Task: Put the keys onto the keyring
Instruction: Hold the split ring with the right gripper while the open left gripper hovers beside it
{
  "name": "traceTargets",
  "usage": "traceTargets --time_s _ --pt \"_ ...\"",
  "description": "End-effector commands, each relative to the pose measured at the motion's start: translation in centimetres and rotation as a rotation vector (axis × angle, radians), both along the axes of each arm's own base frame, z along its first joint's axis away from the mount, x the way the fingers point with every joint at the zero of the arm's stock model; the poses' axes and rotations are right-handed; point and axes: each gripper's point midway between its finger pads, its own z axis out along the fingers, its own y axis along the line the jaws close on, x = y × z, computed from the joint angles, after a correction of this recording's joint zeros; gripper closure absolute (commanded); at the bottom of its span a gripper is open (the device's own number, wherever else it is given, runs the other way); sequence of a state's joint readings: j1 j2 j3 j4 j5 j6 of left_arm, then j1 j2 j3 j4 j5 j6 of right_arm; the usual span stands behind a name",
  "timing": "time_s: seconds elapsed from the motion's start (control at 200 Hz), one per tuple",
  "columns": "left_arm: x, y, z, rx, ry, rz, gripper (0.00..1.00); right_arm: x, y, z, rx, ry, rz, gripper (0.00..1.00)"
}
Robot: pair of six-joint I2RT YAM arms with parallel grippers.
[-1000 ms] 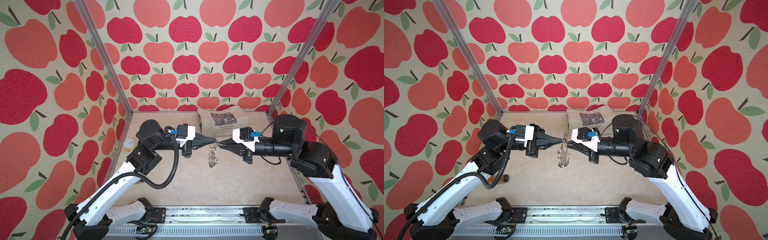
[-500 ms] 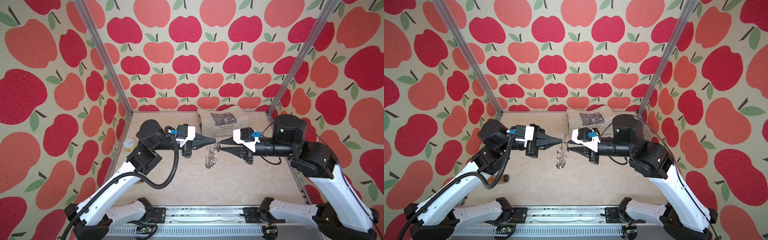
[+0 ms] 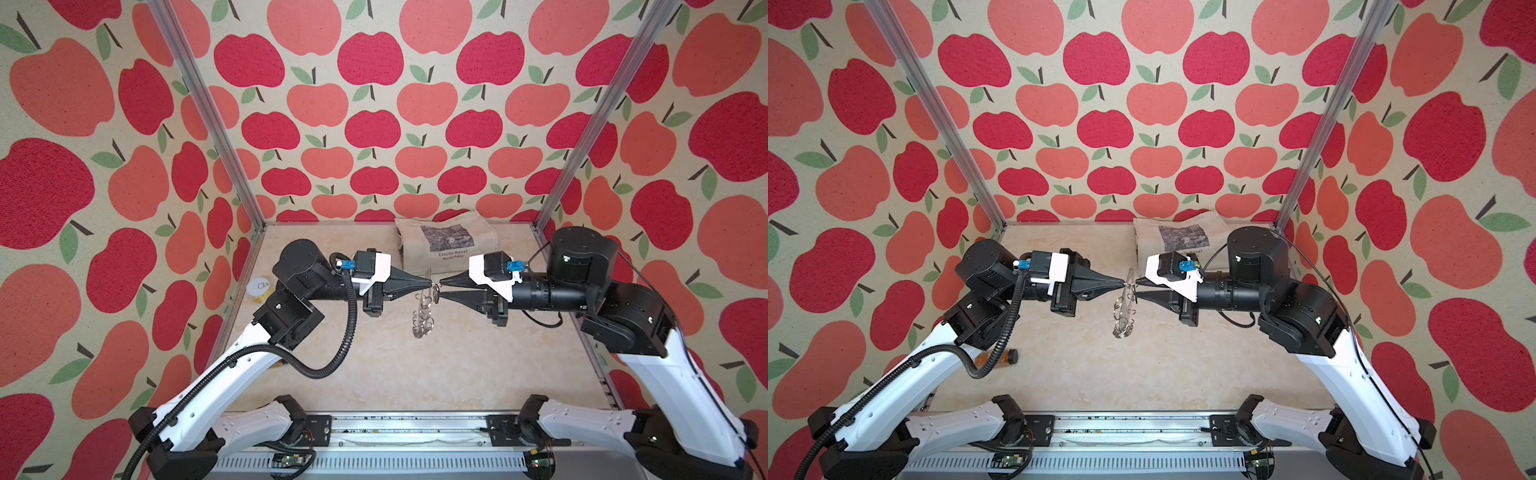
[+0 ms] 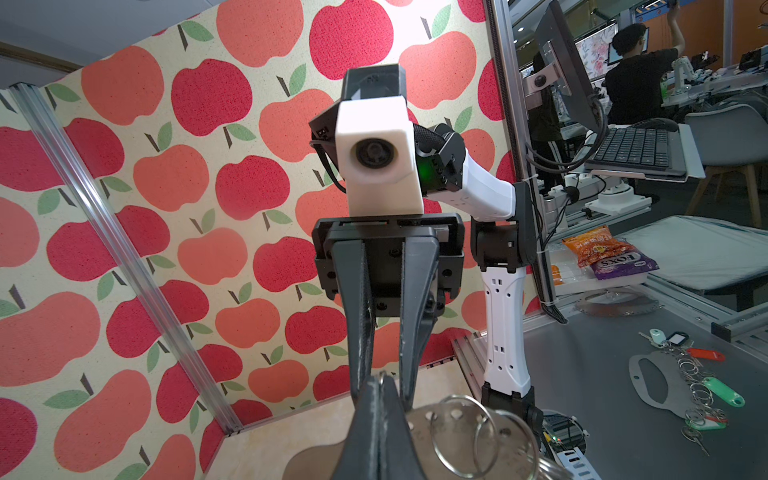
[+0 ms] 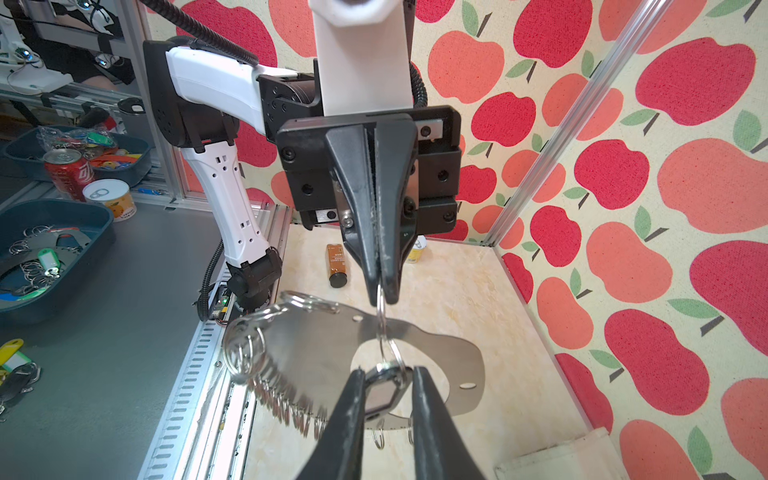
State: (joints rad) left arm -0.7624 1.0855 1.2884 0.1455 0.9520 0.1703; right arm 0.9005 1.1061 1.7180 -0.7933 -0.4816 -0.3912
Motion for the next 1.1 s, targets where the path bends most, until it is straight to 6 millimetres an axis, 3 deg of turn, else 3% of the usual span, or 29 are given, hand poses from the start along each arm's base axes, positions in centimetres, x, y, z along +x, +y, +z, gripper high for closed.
traceTargets --time_s 0.0,0.325,0.795,0.825,1.096 --pt "-0.6 0.5 1.0 -0.018 -0.029 -0.014 1.0 -0.5 -0.3 1.5 0.045 -0.004 0.016 0.8" --pt "-0.5 0.9 1.7 -0.058 -0.047 0.009 1.0 -0.3 -0.3 0.8 0.027 0.012 0.01 1.0" --pt "-0.7 2.0 4.7 -0.225 -0.085 -0.013 1.0 0.2 0.7 -1.0 0.016 0.073 0.013 1.0" --pt "0.2 1.3 4.1 -0.216 -0.068 -0.012 1.0 0.2 0.8 -1.1 0.015 0.077 0.016 1.0" --pt "0.8 0.9 4.2 -0.238 -0.057 -0.024 1.0 0.5 1.8 -1.7 0.026 0.108 0.037 1.0"
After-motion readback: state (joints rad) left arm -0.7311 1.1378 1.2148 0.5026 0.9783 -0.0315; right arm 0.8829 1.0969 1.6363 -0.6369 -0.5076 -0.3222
